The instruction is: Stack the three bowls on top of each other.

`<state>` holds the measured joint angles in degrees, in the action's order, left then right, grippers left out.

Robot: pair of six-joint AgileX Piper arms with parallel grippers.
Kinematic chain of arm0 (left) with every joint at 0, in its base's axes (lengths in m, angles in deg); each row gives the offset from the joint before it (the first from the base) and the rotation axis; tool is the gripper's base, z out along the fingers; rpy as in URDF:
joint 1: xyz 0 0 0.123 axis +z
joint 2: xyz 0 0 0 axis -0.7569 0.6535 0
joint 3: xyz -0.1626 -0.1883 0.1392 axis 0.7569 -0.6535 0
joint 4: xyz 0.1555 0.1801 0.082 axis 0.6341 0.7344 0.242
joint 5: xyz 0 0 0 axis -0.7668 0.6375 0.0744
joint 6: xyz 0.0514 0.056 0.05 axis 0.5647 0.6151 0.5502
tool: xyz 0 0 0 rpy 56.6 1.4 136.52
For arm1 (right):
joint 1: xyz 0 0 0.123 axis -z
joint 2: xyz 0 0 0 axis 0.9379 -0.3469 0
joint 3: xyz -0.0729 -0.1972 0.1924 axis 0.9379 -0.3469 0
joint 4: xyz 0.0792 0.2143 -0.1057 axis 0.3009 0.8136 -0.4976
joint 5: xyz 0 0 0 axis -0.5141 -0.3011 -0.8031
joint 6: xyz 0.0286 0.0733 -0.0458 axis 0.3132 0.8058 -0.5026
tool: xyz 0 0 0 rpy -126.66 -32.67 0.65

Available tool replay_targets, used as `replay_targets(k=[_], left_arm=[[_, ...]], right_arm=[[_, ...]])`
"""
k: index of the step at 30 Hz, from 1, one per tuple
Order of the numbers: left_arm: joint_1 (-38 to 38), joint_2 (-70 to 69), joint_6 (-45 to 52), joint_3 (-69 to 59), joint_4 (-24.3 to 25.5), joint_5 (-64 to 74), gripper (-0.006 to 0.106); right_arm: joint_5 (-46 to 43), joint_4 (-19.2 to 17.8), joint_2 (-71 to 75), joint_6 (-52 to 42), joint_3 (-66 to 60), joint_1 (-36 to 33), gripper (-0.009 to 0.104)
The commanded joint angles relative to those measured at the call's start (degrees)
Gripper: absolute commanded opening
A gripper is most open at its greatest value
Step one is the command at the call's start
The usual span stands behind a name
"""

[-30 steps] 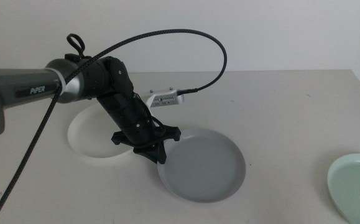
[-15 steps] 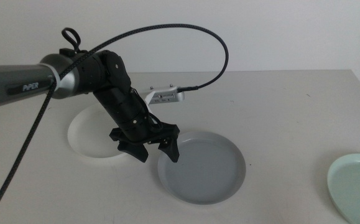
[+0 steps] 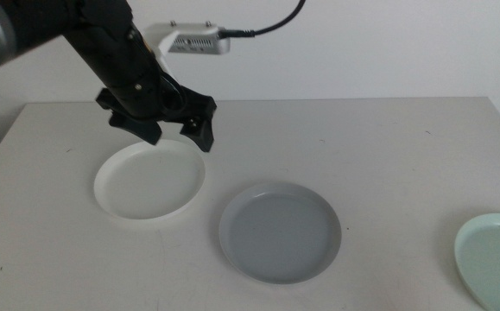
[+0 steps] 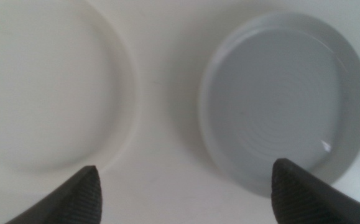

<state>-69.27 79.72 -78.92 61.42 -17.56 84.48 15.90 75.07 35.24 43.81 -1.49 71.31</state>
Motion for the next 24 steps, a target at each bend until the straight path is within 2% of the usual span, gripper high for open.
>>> replay_targets(k=[1, 9, 11, 13, 18, 24], left_arm=[[0.11, -5.93, -3.63, 2.71, 4.79, 0.21, 0.105], [0.11, -13.1, -11.52, 3.35, 21.4, 1.47, 0.105], [0.86, -13.8, -12.11, 3.35, 23.63, 1.47, 0.105], [2.73, -13.88, -12.05, 3.35, 22.49, 1.47, 0.105], [9.53, -13.77, -7.49, 3.35, 15.63, 0.31, 0.105], [15.26, -12.4, -4.3, 3.35, 13.54, -2.03, 0.105]], right_arm=[[-4.45, -0.57, 1.54, -0.74, 0.37, 0.47, 0.043], [-4.45, -0.57, 1.54, -0.74, 0.37, 0.47, 0.043], [-4.45, -0.57, 1.54, -0.74, 0.37, 0.47, 0.043], [-4.45, -0.57, 1.54, -0.74, 0.37, 0.47, 0.043], [-4.45, -0.57, 1.54, -0.74, 0.37, 0.47, 0.043], [-4.45, -0.57, 1.54, -0.74, 0.37, 0.47, 0.043]])
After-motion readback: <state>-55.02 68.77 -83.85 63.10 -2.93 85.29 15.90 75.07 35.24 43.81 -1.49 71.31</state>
